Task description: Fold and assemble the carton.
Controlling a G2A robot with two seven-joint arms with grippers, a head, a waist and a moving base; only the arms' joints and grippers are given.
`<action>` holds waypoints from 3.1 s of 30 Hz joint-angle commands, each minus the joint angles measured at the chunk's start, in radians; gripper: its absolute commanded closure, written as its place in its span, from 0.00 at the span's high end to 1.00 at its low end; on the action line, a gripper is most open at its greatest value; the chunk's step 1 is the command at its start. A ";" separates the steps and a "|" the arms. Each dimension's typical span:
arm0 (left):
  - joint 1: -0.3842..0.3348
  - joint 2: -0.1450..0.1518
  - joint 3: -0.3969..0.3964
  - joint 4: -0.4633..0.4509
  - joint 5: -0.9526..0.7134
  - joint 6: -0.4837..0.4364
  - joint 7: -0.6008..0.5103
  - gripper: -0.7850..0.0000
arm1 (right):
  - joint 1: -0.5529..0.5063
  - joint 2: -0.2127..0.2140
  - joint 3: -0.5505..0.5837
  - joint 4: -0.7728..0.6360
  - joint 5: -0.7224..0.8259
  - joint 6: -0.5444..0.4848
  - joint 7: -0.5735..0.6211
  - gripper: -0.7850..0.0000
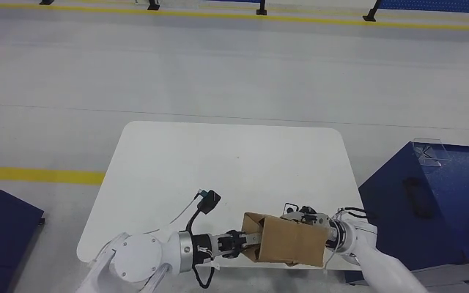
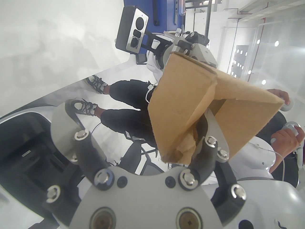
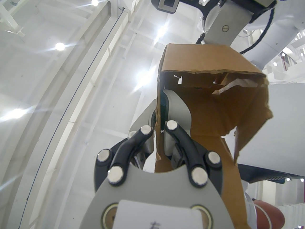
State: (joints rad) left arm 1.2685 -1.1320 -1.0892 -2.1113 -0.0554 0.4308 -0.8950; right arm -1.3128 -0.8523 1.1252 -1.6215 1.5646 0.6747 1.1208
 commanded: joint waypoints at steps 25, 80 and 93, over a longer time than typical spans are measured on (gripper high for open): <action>0.012 0.003 -0.030 -0.005 -0.041 -0.014 0.005 1.00 | 0.054 -0.011 0.110 0.118 0.577 0.076 -0.912 0.00; -0.092 0.036 -0.026 -0.001 -0.007 0.077 -0.091 1.00 | 0.022 0.048 0.061 0.006 0.355 0.338 -0.313 0.00; -0.208 0.020 0.110 0.068 -0.008 0.129 -0.110 1.00 | 0.019 0.072 0.030 -0.025 0.315 0.338 -0.313 0.00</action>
State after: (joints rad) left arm 1.0709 -1.1108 -0.9895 -2.0501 -0.0642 0.5513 -1.0071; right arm -1.2926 -0.7820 1.1577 -1.6435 1.8827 1.0123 0.8081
